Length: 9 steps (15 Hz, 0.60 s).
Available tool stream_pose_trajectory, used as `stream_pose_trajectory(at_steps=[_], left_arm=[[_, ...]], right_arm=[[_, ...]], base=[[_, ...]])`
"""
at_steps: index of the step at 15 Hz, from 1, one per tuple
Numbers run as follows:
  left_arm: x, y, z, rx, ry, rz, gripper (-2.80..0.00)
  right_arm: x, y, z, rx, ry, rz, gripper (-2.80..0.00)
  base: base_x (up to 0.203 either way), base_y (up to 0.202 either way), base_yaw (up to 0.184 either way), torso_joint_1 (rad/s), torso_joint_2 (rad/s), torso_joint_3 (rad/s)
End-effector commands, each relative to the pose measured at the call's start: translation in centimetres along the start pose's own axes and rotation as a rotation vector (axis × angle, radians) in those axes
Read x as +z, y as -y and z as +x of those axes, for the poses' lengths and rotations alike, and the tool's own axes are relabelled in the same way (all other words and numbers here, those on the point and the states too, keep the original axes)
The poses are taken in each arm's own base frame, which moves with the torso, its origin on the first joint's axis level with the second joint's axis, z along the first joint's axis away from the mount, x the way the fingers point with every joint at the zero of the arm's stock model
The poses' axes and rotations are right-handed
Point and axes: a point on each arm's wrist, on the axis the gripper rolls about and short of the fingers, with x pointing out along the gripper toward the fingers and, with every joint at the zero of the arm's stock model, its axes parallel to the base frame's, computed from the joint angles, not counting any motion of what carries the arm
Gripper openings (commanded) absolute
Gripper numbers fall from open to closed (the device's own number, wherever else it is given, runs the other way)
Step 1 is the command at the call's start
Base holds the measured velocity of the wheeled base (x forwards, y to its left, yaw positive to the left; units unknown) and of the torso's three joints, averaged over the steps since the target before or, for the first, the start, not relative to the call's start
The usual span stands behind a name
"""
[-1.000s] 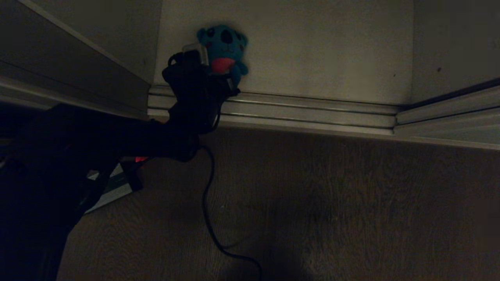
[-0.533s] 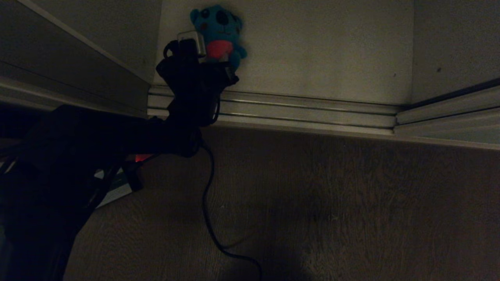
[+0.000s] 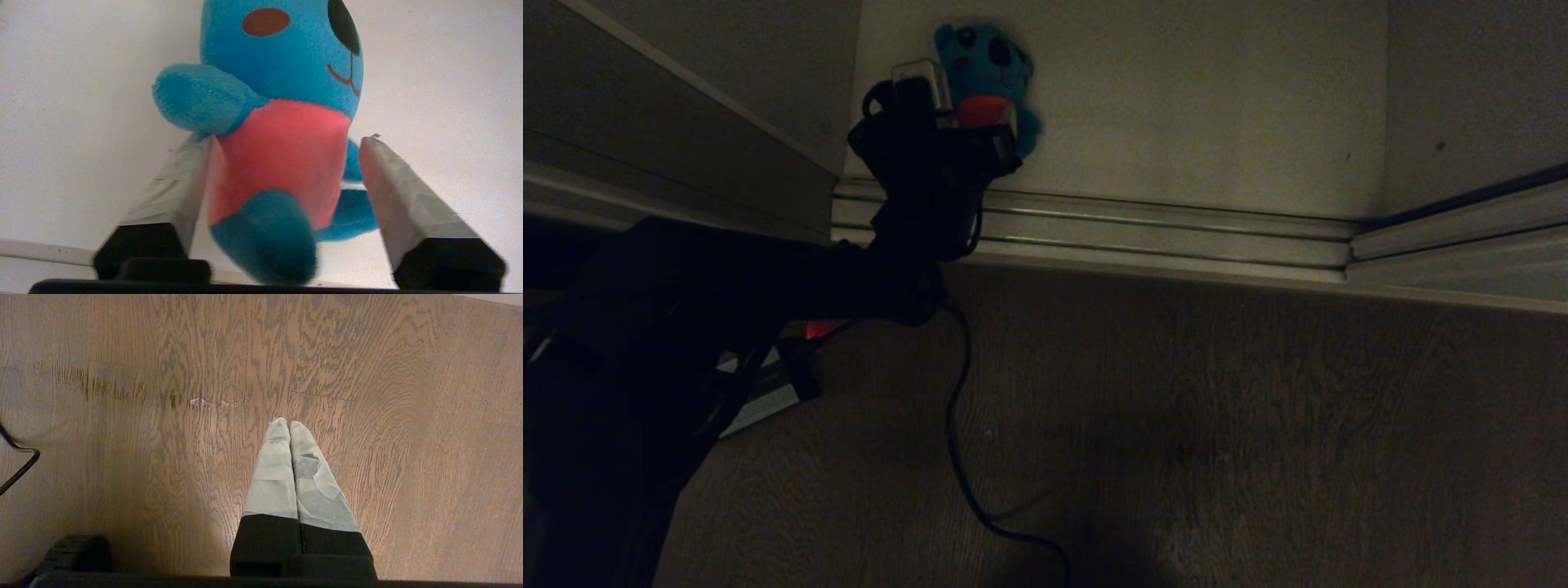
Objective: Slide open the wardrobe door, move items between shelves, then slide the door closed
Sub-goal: Place the blue doll on the lower shelf
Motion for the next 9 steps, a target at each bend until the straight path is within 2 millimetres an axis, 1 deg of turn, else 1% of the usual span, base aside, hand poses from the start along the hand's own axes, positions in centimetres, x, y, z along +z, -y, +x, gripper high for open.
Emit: stream_pose_trajectory(at_steps=[1, 2, 4, 7, 9], left_arm=[[1.3, -0.2, -0.2, 0.004, 0.021, -0.005, 0.00], [2.4, -0.2, -0.4, 0.002, 0.021, -0.005, 0.00], [4.6, -0.4, -1.2, -0.004, -0.030, 0.004, 0.00], [7.7, -0.6, -2.6, -0.017, -0.222, 0.022, 0.00], [10.5, -0.5, -3.9, -0.032, -0.276, 0.013, 0.00]], right_arm=[[-0.1, 0.0, 0.0, 0.001, -0.002, -0.001, -2.80], [-0.1, 0.0, 0.0, 0.001, -0.002, -0.001, -2.80], [-0.1, 0.0, 0.0, 0.001, -0.004, -0.001, -2.80], [-0.1, 0.0, 0.0, 0.001, -0.003, -0.001, -2.80], [-0.1, 0.0, 0.0, 0.001, -0.003, -0.001, -2.80]], base=[[0.000, 0.000, 0.000, 0.000, 0.00, 0.000], [0.000, 0.000, 0.000, 0.000, 0.00, 0.000], [0.000, 0.000, 0.000, 0.000, 0.00, 0.000], [0.000, 0.000, 0.000, 0.000, 0.00, 0.000], [0.000, 0.000, 0.000, 0.000, 0.00, 0.000]])
